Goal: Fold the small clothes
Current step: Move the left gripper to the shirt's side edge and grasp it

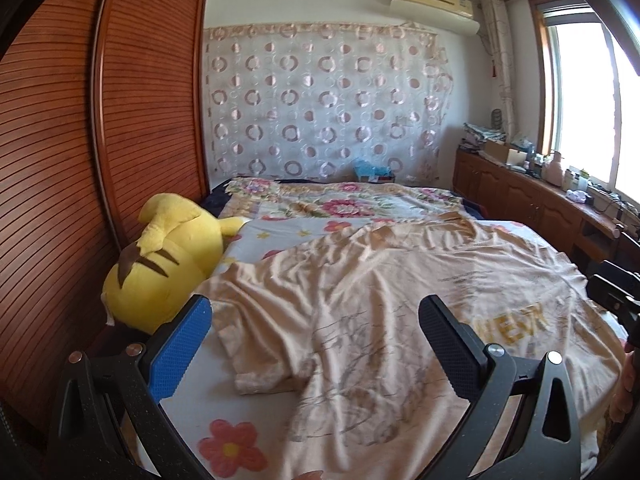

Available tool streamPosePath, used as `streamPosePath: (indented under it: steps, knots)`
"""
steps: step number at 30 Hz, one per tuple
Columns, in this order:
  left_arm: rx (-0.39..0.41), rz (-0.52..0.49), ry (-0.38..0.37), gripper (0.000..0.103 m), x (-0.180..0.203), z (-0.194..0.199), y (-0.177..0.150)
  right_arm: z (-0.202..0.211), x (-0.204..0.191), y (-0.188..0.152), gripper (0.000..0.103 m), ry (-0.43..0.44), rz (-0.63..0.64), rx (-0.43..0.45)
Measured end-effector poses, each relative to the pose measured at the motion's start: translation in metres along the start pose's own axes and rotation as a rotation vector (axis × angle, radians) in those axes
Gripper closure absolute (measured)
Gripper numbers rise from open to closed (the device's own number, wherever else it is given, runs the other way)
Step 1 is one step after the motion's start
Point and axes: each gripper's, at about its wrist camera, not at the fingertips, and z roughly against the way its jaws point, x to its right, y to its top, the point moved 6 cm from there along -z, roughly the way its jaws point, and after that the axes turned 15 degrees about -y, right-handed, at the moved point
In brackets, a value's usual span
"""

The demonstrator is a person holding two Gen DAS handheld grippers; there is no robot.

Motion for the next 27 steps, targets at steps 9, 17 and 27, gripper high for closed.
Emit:
streamPosePath:
  steps: [9, 17, 27]
  knots:
    - [-0.076, 0.024, 0.052, 0.000, -0.034, -0.013, -0.017, -0.008, -0.012, -0.005, 0.005, 0.048, 0.044, -0.037]
    - [-0.166, 0.029, 0.010, 0.000, -0.063, -0.030, -0.030, -0.031, -0.026, -0.014, 0.005, 0.102, 0.098, -0.114]
    - [-0.261, 0.101, -0.067, 0.015, -0.124, -0.059, -0.022, -0.035, -0.047, -0.015, 0.005, 0.156, 0.185, -0.171]
